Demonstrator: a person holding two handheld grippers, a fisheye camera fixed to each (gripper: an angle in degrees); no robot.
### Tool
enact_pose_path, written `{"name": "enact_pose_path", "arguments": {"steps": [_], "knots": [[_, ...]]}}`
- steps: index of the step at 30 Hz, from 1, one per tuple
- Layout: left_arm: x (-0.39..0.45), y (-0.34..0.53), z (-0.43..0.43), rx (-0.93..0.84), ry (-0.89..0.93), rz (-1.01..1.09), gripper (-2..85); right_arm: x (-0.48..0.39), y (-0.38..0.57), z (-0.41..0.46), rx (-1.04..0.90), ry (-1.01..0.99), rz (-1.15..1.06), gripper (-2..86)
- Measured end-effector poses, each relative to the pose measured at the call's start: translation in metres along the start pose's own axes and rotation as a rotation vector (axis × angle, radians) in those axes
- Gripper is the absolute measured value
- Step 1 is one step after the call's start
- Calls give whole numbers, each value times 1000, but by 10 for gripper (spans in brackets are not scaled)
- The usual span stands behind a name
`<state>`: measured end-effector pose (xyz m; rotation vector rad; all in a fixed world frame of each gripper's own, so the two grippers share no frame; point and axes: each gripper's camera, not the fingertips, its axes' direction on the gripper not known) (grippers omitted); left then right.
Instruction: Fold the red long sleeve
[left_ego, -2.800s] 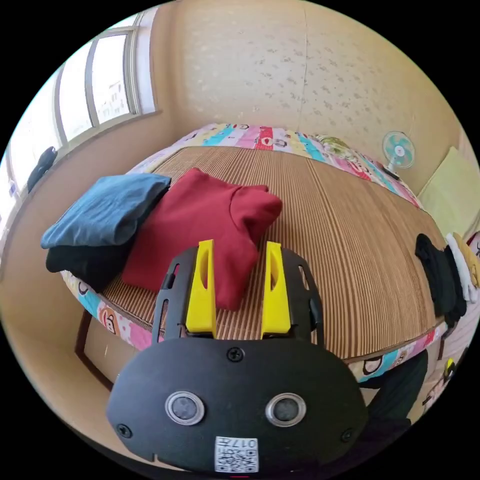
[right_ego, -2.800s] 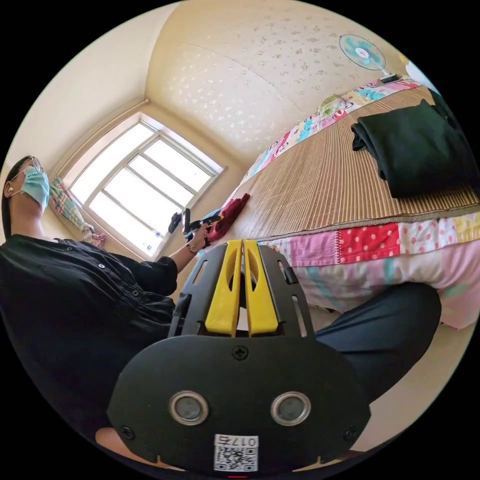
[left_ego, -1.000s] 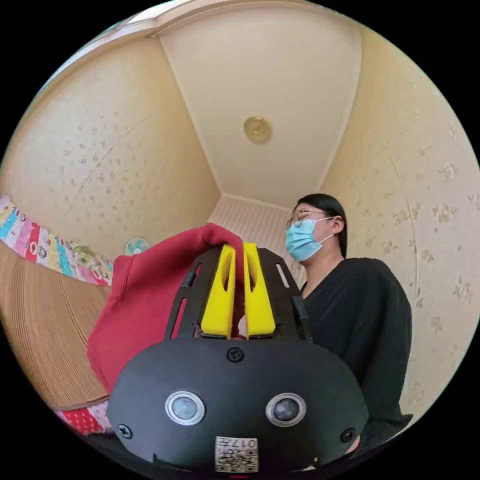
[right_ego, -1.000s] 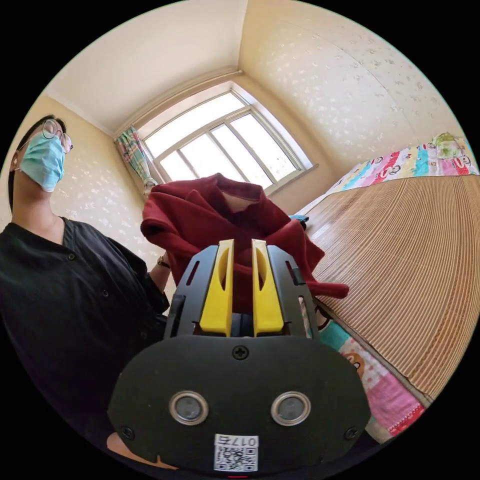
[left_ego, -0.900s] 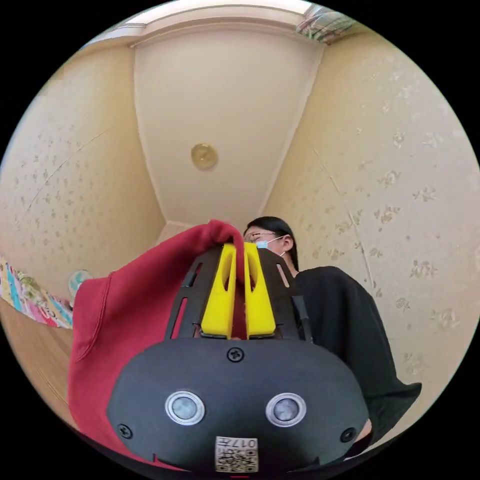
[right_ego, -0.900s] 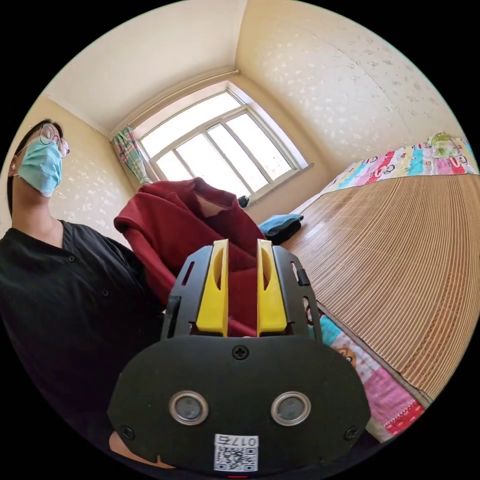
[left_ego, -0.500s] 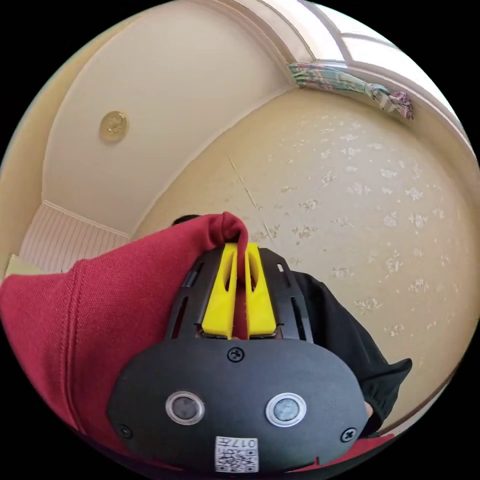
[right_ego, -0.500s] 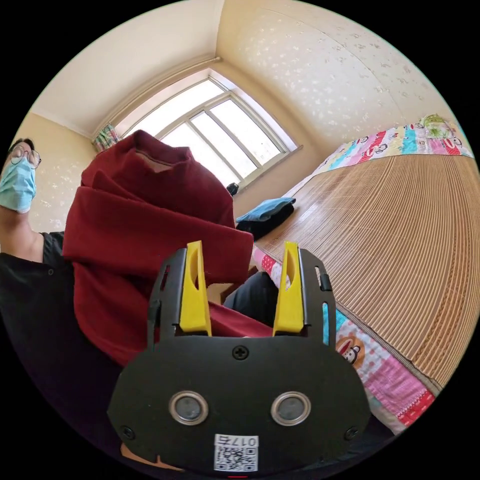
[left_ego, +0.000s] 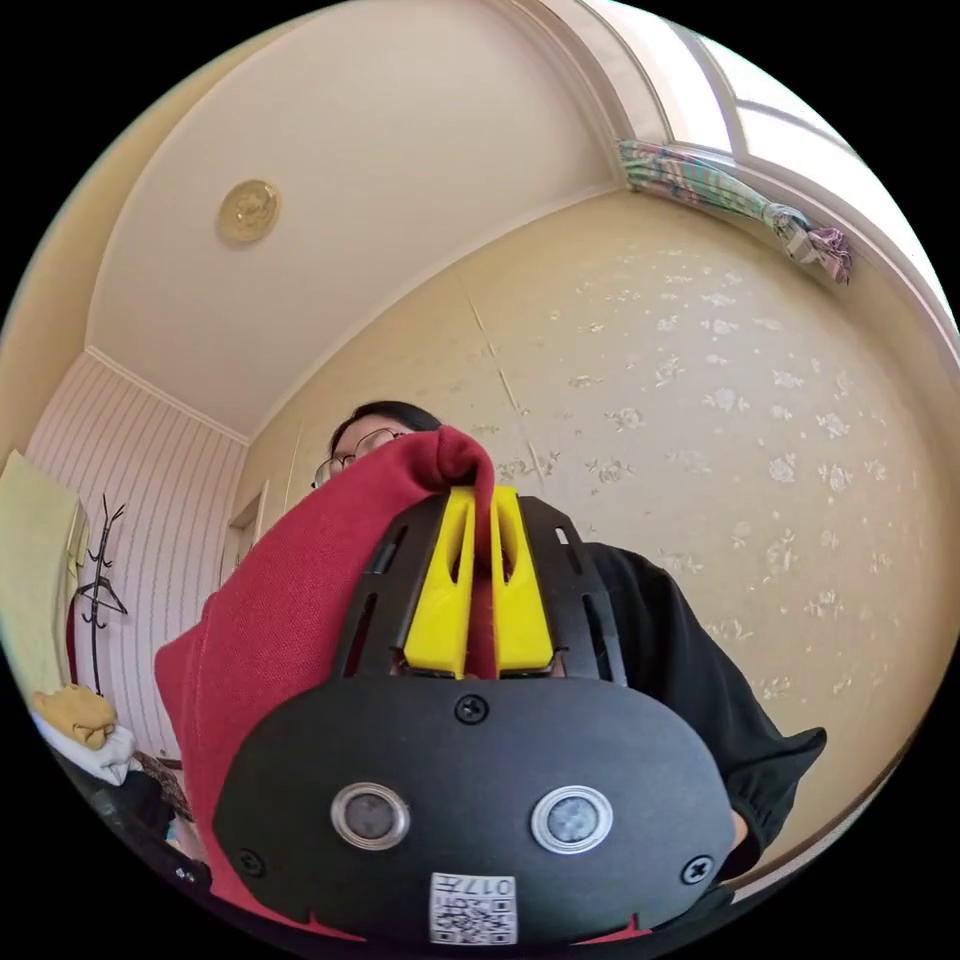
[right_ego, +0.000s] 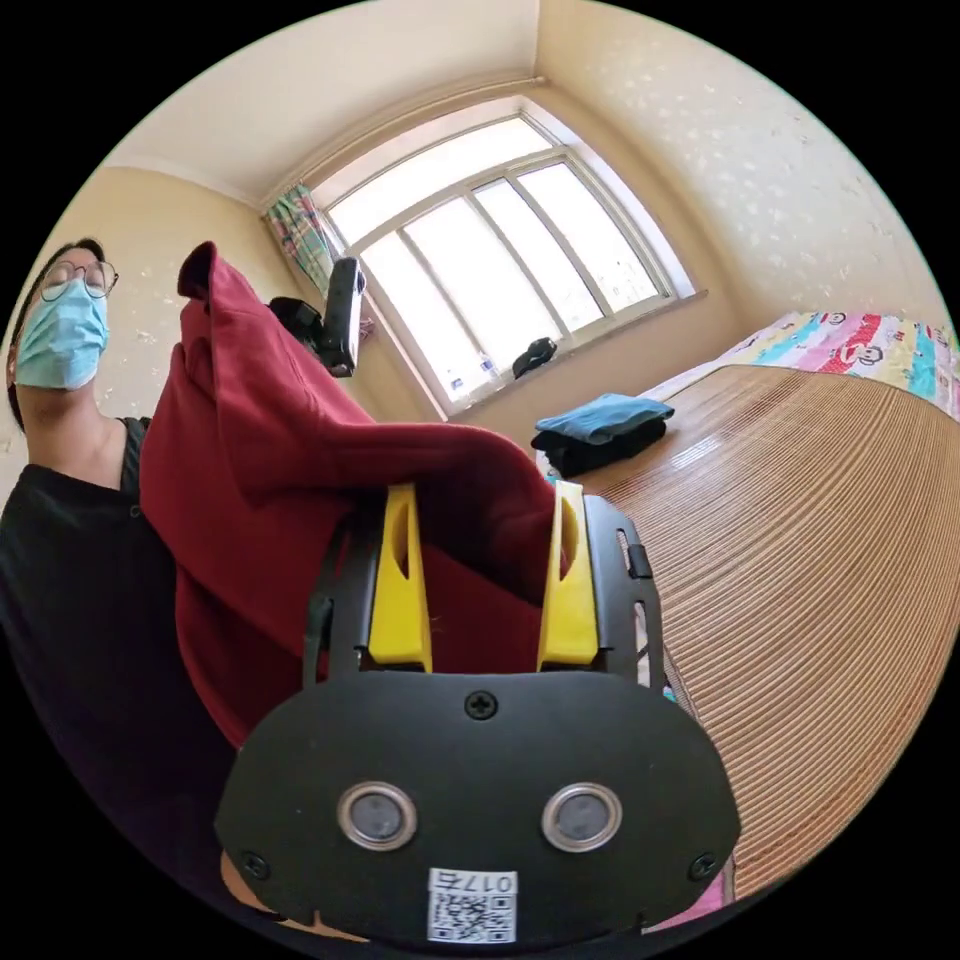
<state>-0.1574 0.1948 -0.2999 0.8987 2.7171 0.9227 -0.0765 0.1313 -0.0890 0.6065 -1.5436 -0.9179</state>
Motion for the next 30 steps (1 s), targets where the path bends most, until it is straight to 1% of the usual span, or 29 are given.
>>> {"name": "enact_pose_path", "arguments": {"steps": [1, 2, 3, 4, 5, 6, 7, 8, 9, 10, 11, 13, 14, 15, 16, 17, 19, 20, 21, 22, 24, 26, 28, 30], "knots": [[1, -2, 1, -6, -21, -6, 1, -1, 1, 0, 8, 32, 1, 56], [4, -4, 2, -14, -37, -2, 1, 0, 3, -11, 57, 104, 51, 50], [18, -11, 3, -50, -100, 26, 0, -3, 7, -35, 143, 166, 87, 44], [40, -23, 7, -108, -210, 65, 0, -6, 10, -50, 196, 196, 95, 43], [53, -31, 9, -148, -290, 81, 0, -18, 13, -85, 323, 265, 101, 40], [81, -51, 17, -245, -496, 119, -1, -36, 13, -124, 471, 361, 105, 39], [108, -70, 28, -338, -736, 165, -1, -48, 12, -144, 543, 411, 106, 39], [120, -79, 34, -386, -861, 186, -1, -74, 4, -178, 676, 508, 91, 39], [136, -93, 47, -469, -1108, 212, -2, -103, -9, -205, 770, 575, 37, 39], [143, -102, 57, -528, -1326, 217, -2, -118, -16, -215, 809, 599, 4, 39], [142, -103, 61, -570, -1424, 219, -2, -143, -33, -228, 848, 643, -45, 39], [121, -94, 65, -805, -1881, 240, -2, -174, -56, -230, 892, 729, -112, 38], [113, -92, 58, -824, -1980, 202, -2, -189, -67, -223, 917, 807, -140, 38], [100, -91, 39, -773, -2052, 78, -2, -201, -77, -212, 920, 864, -170, 37], [96, -88, 22, -630, -1993, -6, -2, -206, -81, -206, 922, 883, -175, 37], [96, -85, 16, -553, -1952, -17, -3, -217, -85, -196, 939, 923, -170, 37], [108, -70, 11, -289, -1821, 59, -6, -238, -77, -185, 997, 966, -215, 36], [112, -68, 12, -229, -1804, 82, -6, -253, -67, -181, 1041, 996, -260, 36], [119, -66, 19, -132, -1769, 133, -7, -267, -58, -180, 1068, 1005, -303, 36], [124, -68, 30, -85, -1740, 204, -7, -273, -55, -181, 1072, 998, -327, 36], [121, -78, 51, -89, -1756, 314, -7, -288, -50, -188, 1080, 929, -353, 35], [105, -93, 65, -93, -1856, 354, -6, -288, -53, -188, 1104, 928, -308, 35], [57, -124, 60, -128, -2121, 252, -3, -276, -67, -178, 1077, 1010, -298, 36], [18, -146, 30, -134, -2193, 218, 0, -224, -108, -159, 985, 1202, -243, 39]]}}
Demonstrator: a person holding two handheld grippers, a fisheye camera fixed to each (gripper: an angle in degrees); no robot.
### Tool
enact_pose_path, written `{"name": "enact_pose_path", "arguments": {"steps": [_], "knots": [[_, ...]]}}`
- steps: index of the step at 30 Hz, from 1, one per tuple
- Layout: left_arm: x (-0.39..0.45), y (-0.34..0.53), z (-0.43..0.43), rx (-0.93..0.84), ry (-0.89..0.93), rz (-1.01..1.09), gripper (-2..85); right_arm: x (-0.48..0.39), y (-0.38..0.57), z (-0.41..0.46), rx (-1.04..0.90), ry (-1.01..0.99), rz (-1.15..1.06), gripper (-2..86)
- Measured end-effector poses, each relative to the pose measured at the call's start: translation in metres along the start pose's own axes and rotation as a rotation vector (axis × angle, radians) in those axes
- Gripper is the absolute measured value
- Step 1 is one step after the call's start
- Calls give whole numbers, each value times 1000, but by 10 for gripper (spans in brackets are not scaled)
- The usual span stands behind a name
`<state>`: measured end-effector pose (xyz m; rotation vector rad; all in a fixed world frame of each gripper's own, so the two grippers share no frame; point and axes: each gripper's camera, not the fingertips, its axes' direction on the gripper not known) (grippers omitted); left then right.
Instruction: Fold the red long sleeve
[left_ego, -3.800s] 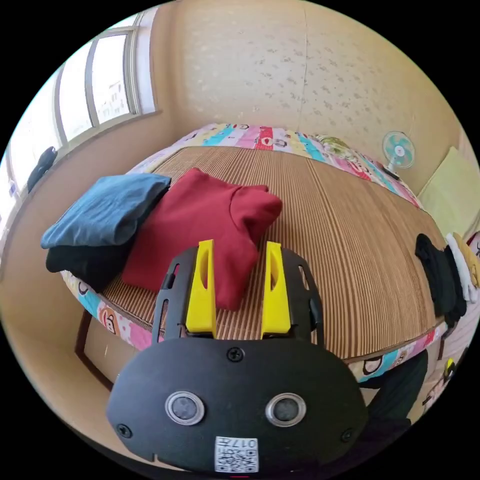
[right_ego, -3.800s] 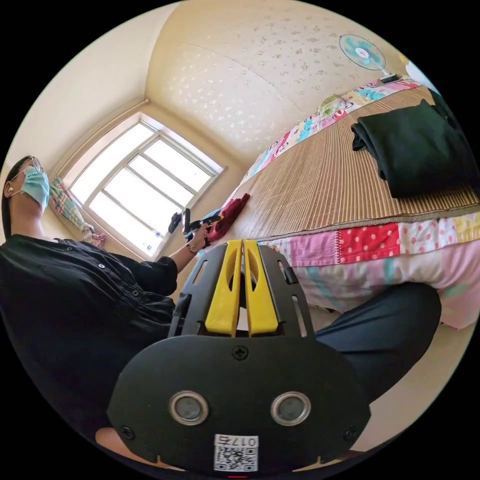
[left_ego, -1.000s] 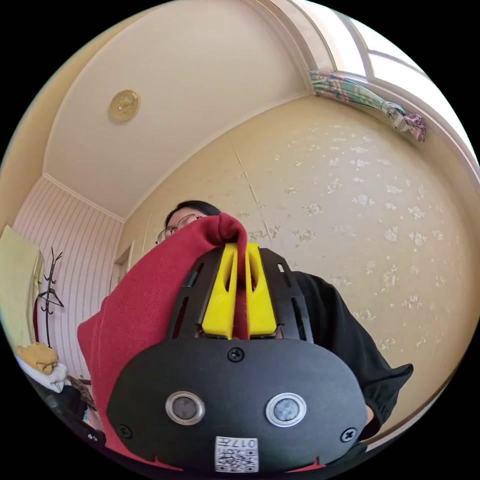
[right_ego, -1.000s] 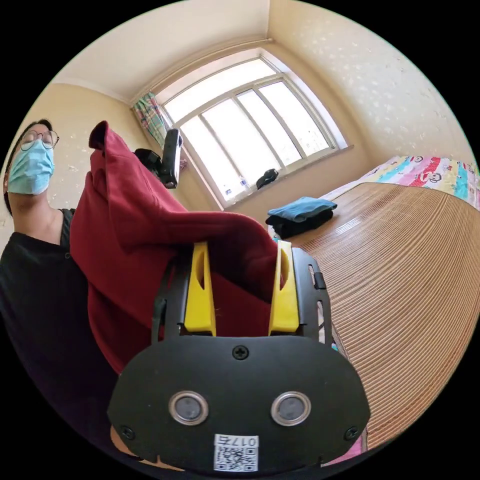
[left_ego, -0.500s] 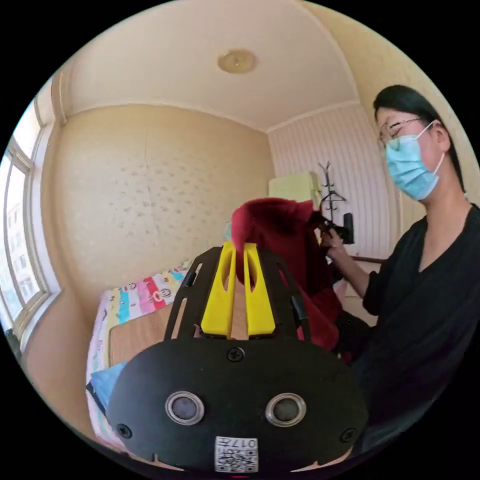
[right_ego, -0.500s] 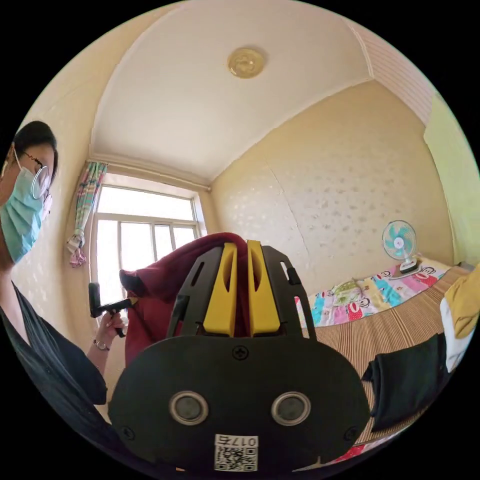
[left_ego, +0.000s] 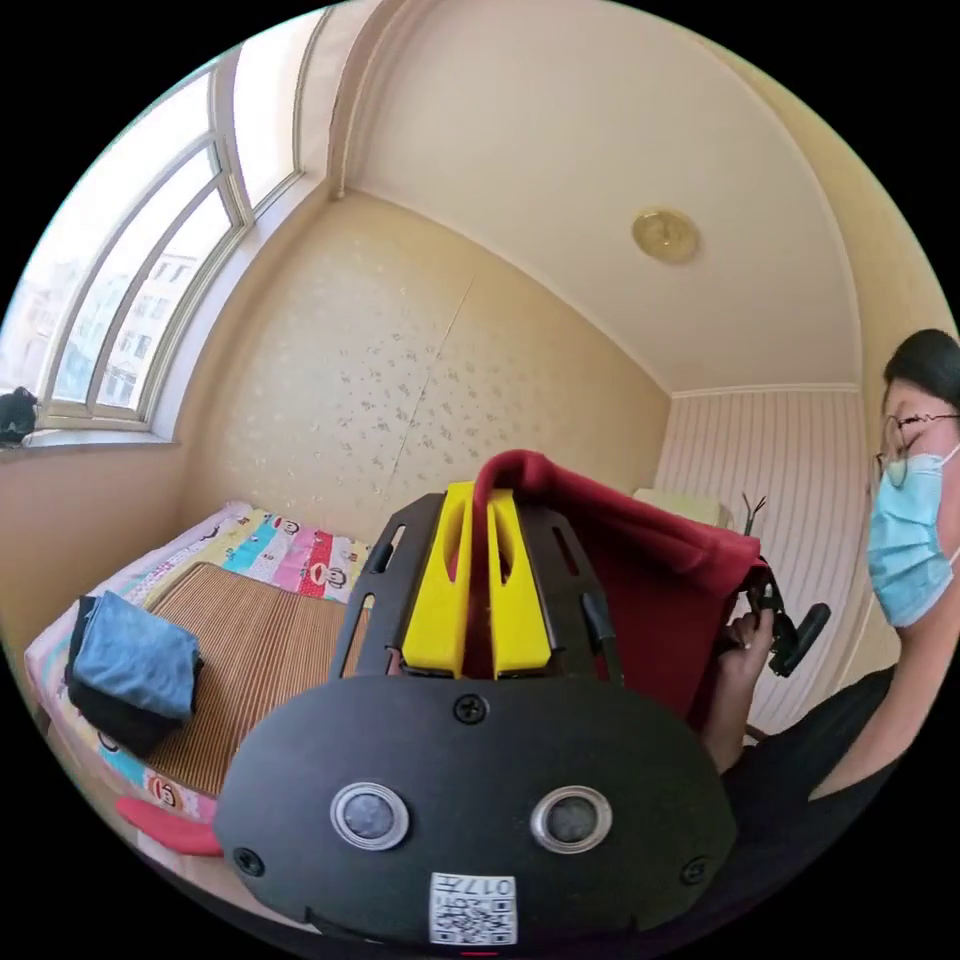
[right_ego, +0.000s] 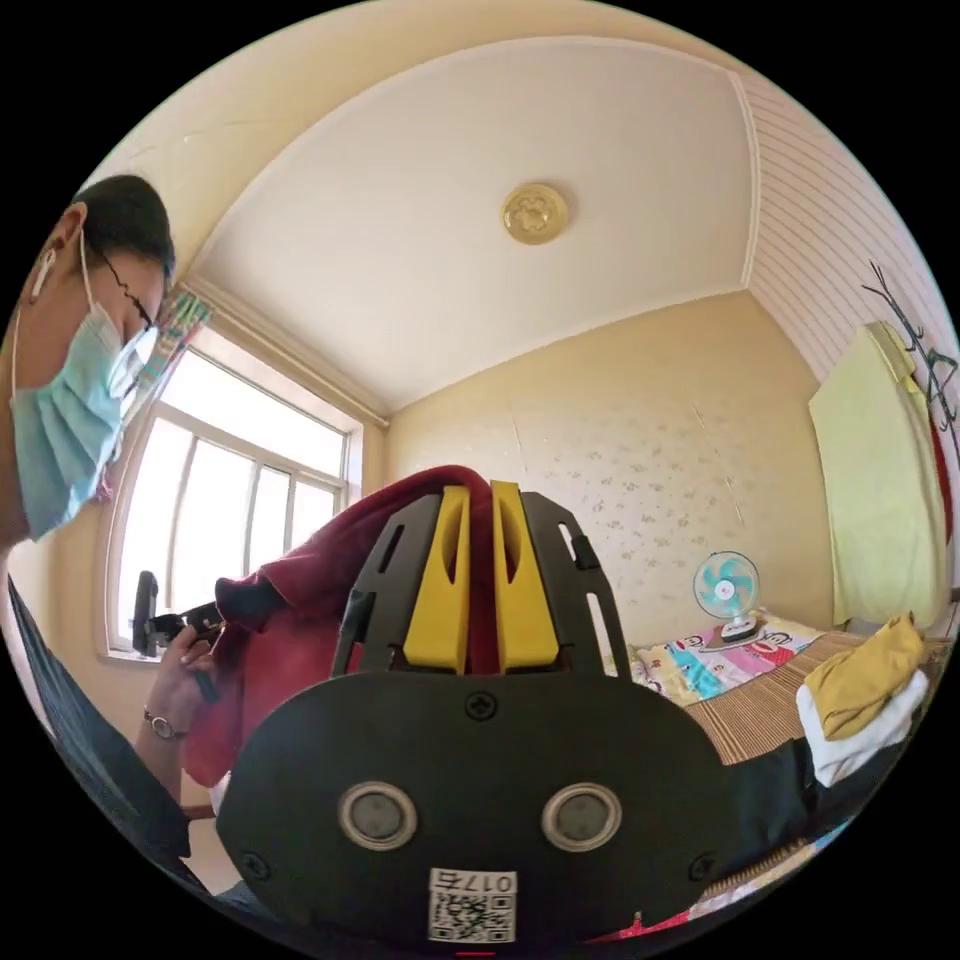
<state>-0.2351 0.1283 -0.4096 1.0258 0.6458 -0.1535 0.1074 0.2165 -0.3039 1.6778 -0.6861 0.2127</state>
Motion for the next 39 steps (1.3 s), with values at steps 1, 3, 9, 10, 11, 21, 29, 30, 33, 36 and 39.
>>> {"name": "enact_pose_path", "arguments": {"steps": [1, 3, 9, 10, 11, 21, 29, 30, 33, 36, 39], "knots": [[-11, -12, 45, -45, -34, -17, 4, 0, 7, 25, -32, 33, -25, 40], [-31, -31, 126, -151, -144, 19, 14, 16, 43, 162, -254, 125, -128, 48], [-111, 10, 323, -562, -416, 57, 48, 92, 214, 363, -899, 206, -31, 79], [-117, 39, 328, -595, -367, 47, 50, 93, 231, 356, -903, 150, -9, 80], [-119, 56, 329, -606, -351, 43, 51, 90, 271, 338, -921, 17, 15, 83], [-119, 310, 304, -1049, -367, 148, 20, 38, 614, 129, -1378, -158, -130, 64], [-149, 270, 188, -1054, -136, -253, 26, 83, 577, 26, -1617, -14, -59, 15], [-174, 254, 151, -917, -187, -368, 54, 95, 576, 12, -1672, 32, -62, 11], [-257, 232, 61, -620, -363, -746, 104, 113, 554, -26, -1622, -47, 4, 7], [-346, 249, 34, -587, -241, -1158, 146, 125, 536, -45, -1541, -131, 101, 6], [-396, 291, 50, -457, 123, -1552, 181, 124, 531, -31, -1554, -170, 180, 5]]}}
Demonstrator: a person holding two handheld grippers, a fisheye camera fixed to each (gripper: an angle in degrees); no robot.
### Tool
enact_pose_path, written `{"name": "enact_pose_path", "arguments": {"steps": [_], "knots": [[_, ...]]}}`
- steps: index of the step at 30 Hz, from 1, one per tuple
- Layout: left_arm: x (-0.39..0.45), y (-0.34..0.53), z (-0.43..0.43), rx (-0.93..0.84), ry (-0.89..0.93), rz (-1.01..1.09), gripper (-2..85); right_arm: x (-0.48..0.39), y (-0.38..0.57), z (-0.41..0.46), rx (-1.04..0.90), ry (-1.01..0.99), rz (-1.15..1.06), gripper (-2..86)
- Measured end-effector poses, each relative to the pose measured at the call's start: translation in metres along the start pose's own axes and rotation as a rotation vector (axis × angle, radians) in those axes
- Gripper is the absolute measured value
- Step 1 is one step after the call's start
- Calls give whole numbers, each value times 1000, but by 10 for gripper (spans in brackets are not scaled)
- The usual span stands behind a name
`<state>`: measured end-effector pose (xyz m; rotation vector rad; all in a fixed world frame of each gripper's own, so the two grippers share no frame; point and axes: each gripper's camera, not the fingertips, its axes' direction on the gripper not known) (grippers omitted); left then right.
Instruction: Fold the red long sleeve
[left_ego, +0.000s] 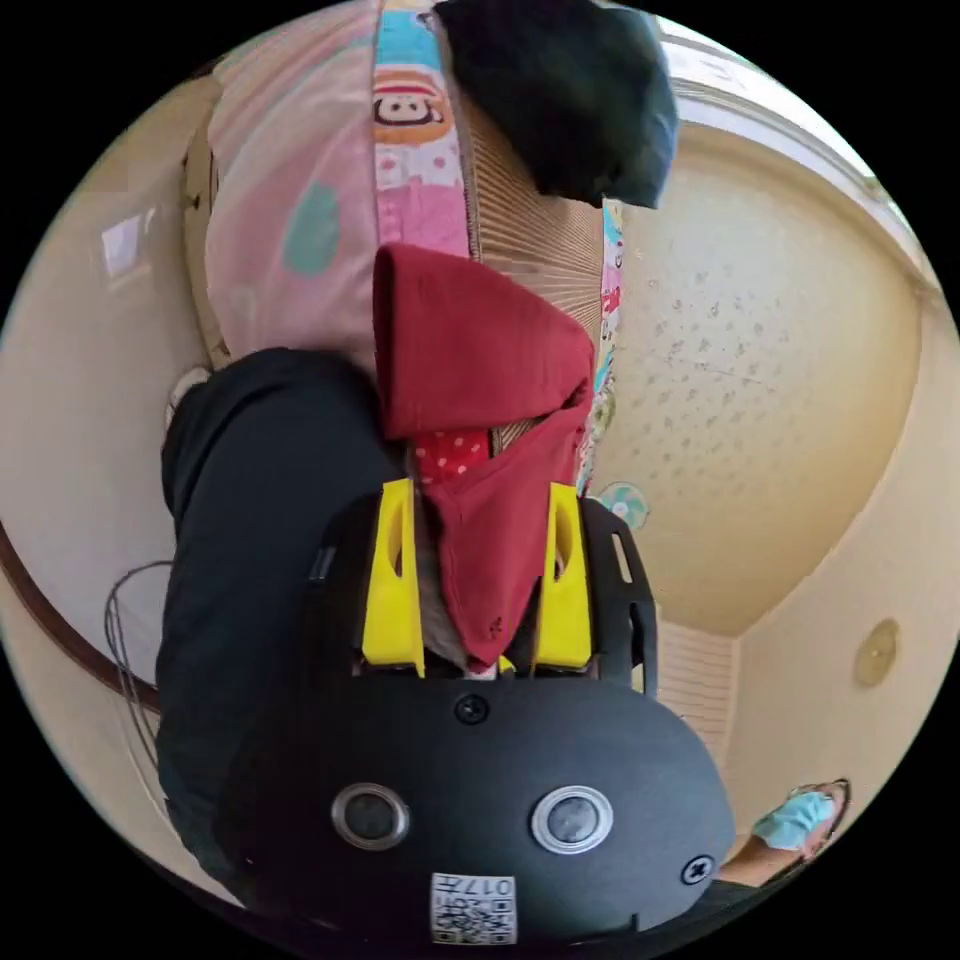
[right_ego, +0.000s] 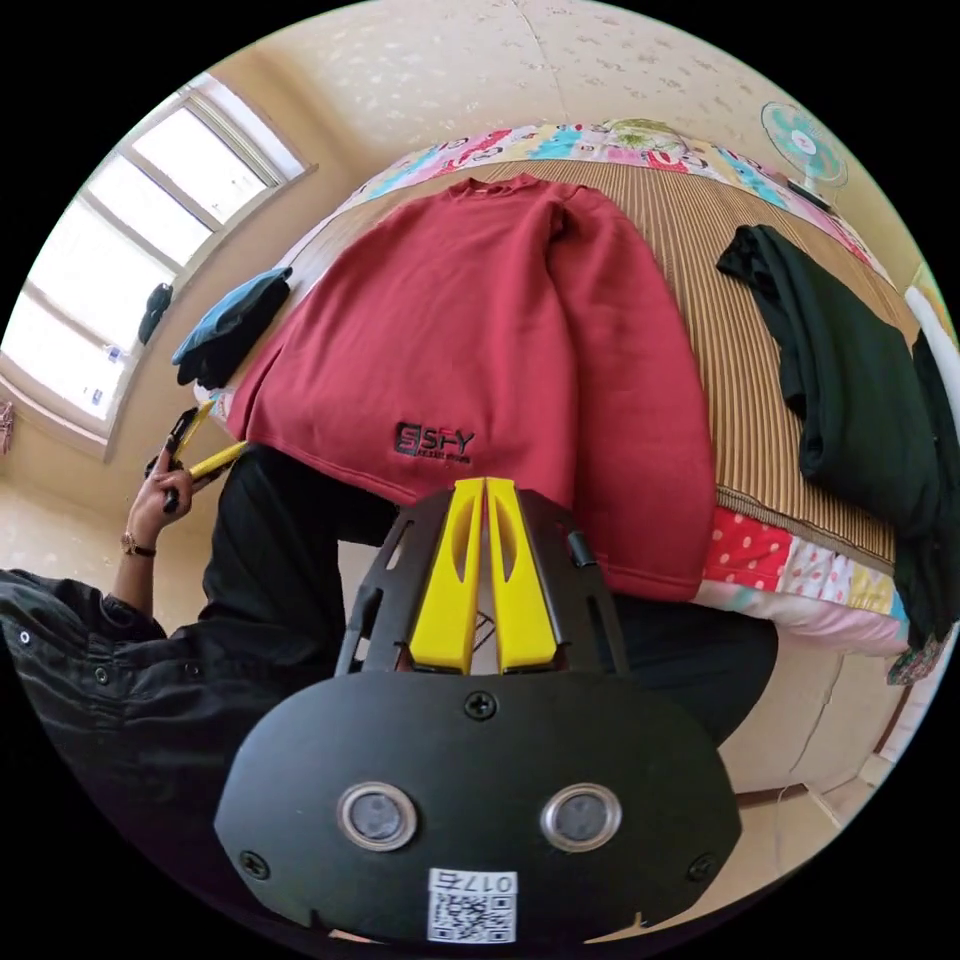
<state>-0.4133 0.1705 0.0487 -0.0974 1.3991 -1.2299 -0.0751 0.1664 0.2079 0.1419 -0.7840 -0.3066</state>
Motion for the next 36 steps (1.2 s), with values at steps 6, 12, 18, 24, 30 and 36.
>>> {"name": "enact_pose_path", "arguments": {"steps": [6, 12, 18, 24, 30, 36], "knots": [[-13, -15, 1, 148, 99, -207, 138, -45, -39, -38, 141, -136, -141, 5], [38, 12, -48, 464, -58, 88, 39, -16, -40, -26, 317, 101, -94, 6], [169, 53, -39, 569, -164, 567, 21, 14, -17, 23, 259, 195, -88, 4], [314, 130, 156, 373, -199, 1190, 24, 20, 2, 1, 292, 174, -99, 5], [289, 186, 426, -164, -406, 1346, 61, 38, 11, -29, 300, 82, -78, 4], [181, 184, 394, -109, -606, 1219, 87, 65, 13, -57, 311, -65, -43, 4]]}}
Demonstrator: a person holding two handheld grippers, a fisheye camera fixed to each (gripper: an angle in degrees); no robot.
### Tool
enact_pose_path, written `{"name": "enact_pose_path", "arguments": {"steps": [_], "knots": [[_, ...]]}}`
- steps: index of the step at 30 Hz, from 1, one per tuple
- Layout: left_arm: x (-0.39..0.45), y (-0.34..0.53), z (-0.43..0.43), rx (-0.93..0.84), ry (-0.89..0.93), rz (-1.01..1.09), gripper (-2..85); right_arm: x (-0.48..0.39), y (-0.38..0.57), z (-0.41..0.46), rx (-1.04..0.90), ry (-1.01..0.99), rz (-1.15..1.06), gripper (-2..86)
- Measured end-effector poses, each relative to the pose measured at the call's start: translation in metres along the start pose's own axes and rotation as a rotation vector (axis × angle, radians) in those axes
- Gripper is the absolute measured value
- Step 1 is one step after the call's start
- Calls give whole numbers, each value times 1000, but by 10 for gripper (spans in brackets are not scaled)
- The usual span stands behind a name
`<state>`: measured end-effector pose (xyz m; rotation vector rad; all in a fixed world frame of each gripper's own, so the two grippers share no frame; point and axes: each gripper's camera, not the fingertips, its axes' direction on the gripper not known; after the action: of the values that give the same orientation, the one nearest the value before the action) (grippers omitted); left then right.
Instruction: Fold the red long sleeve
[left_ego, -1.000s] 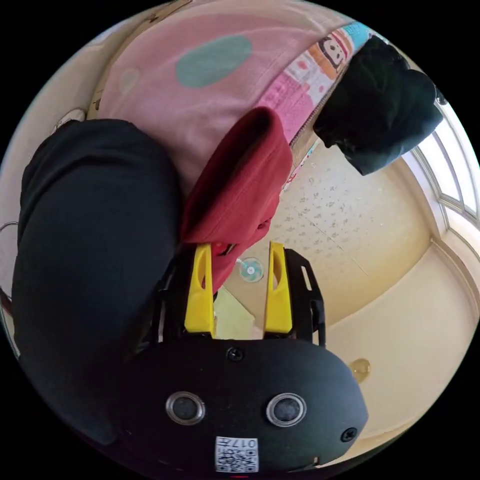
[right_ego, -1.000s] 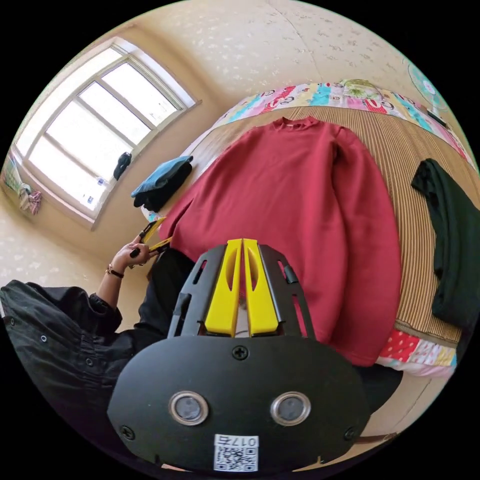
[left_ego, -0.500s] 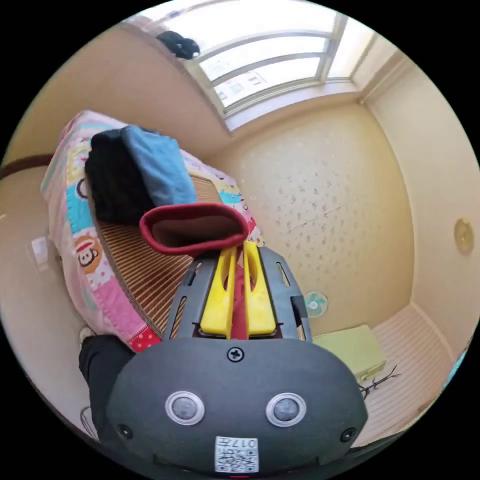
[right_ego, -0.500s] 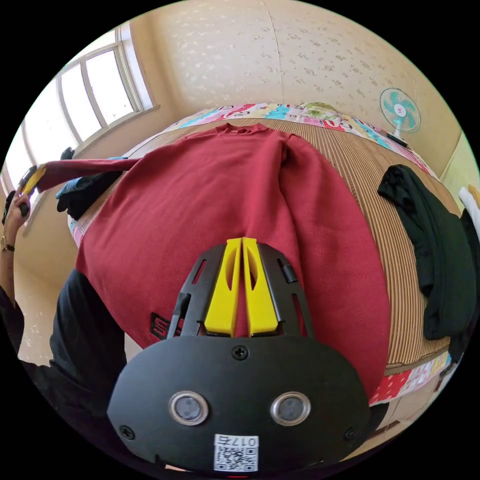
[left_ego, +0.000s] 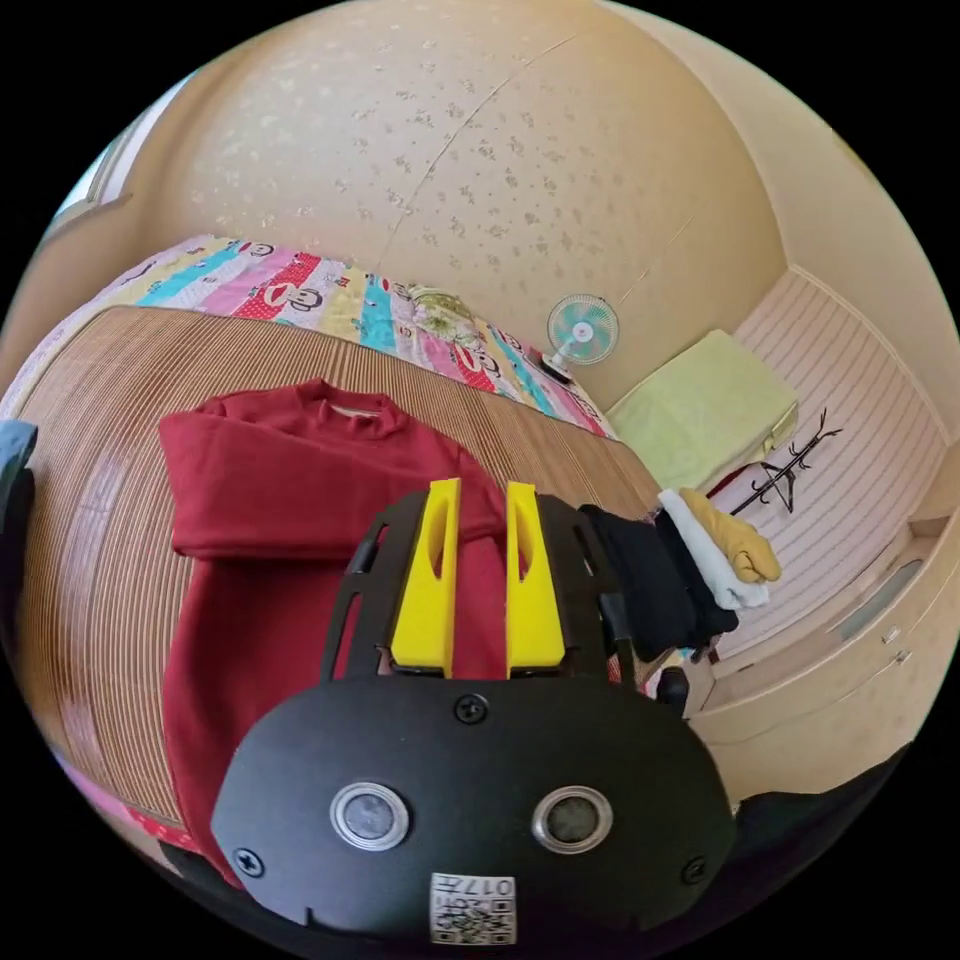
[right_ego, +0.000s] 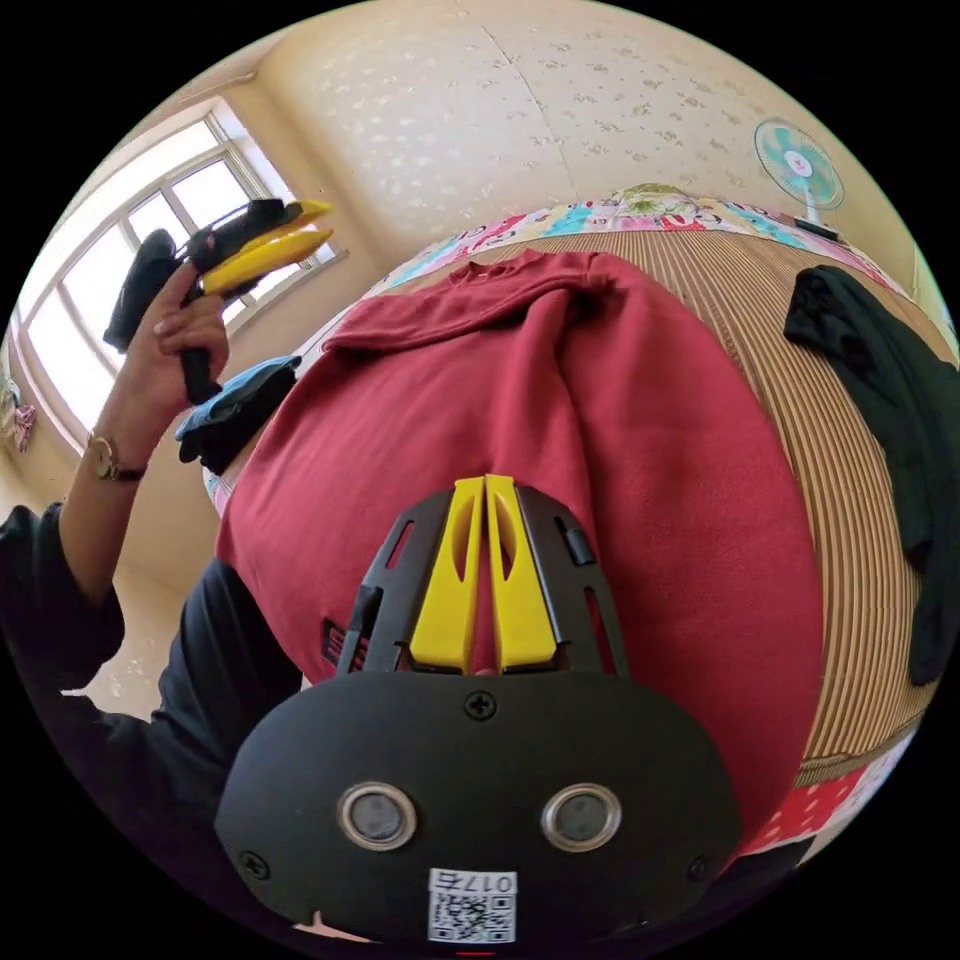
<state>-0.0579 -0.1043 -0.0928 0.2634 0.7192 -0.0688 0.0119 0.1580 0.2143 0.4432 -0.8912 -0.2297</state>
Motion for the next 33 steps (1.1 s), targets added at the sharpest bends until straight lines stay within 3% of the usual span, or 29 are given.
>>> {"name": "enact_pose_path", "arguments": {"steps": [4, 6, 9, 12, 15, 18, 20, 23, 26, 29, 33], "knots": [[-52, 75, -54, -4, -370, -108, 101, -7, -7, -10, -3, 48, -18, 3], [-75, 99, -63, -56, -453, -174, 109, -10, -14, -17, -5, 72, -26, 3], [-107, 128, -34, -307, -445, -196, 103, -15, -26, -26, -22, 105, -30, 5], [-91, 136, -49, -329, -366, -79, 36, -36, -46, -32, -113, 231, -68, 7], [-92, 150, -107, -162, -161, -139, 24, -62, -58, -54, -237, 406, -96, 11], [-136, 193, -129, -180, -47, -495, 26, -58, -29, -126, -50, 340, 18, 23], [-139, 217, -135, -180, -124, -548, 30, -34, -6, -168, 25, 329, 168, 47], [-126, 240, -156, -134, -393, -549, 32, 7, 21, -205, 27, 482, 292, 92], [-120, 245, -175, -7, -327, -513, 48, 51, 24, -184, -198, 487, 248, 93], [-125, 233, -178, 4, -219, -507, 49, 56, -7, -226, -222, 480, 231, 40], [-114, 220, -190, 27, -191, -457, 45, 46, -52, -353, 158, 661, 272, 41]]}}
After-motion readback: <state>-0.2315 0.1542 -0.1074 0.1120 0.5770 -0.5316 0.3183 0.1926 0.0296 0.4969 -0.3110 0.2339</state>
